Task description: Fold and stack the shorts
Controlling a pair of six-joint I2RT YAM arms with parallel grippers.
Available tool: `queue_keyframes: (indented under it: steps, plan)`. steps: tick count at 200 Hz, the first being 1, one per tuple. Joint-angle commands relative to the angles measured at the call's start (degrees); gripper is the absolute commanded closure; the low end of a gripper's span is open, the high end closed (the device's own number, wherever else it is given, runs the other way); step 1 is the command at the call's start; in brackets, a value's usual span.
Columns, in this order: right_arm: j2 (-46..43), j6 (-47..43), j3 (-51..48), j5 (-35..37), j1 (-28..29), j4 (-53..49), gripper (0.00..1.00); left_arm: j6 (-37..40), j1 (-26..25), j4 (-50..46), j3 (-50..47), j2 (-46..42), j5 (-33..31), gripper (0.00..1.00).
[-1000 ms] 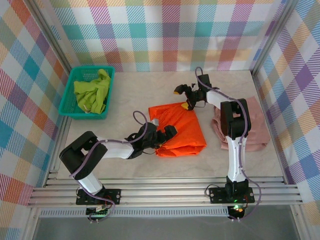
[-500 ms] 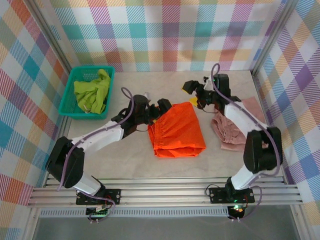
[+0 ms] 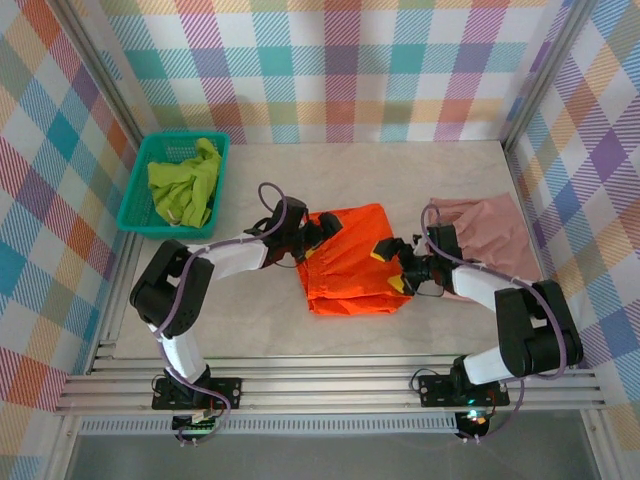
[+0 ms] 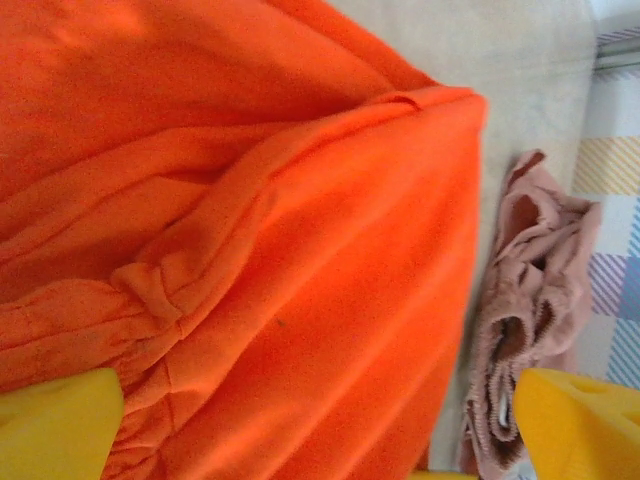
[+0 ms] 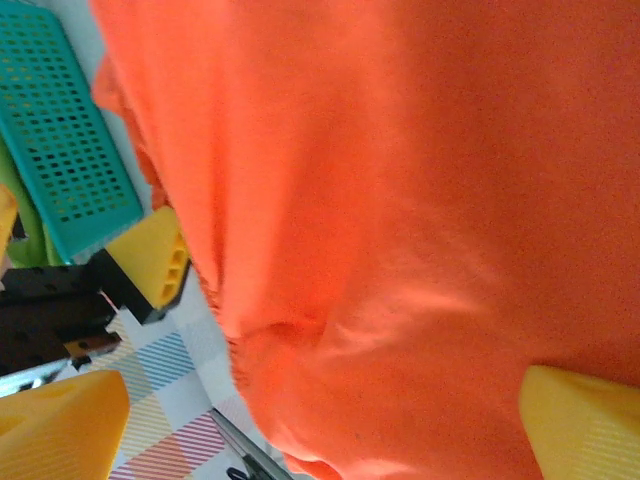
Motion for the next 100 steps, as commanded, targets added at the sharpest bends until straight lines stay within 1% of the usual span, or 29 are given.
queue_keyframes:
  steps: [1,31,43,54,71,90,100]
  plan:
    - [-1.0,0.0,-3.3,0.1,0.4,1.7,0.01,2.6,2.0,0.5,-1.9,2.0,-2.4,0.00]
    - [-2.0,-0.6,-5.0,-0.4,0.4,0.8,0.01,4.7,2.7,-1.5,-0.9,2.8,-2.2,0.00]
    - [-3.8,-2.0,-4.4,-0.2,0.5,-0.7,0.01,6.1,2.7,-3.3,0.5,1.4,-2.0,0.00]
    - [-6.3,-4.8,-2.7,1.0,0.7,-4.4,0.01,7.2,2.6,-4.9,1.6,-1.0,-1.8,0.00]
    - [-11.4,-12.9,1.8,6.0,0.7,-13.4,0.01,8.6,2.3,-8.2,3.4,-6.2,-1.0,0.00]
    - [-16.6,-25.2,6.4,10.1,0.8,-20.4,0.01,9.3,0.2,-12.0,4.8,-11.4,0.7,0.00]
    - [-18.5,-30.0,9.0,14.0,0.5,-24.0,0.01,9.1,-1.5,-13.7,4.7,-13.5,1.3,0.00]
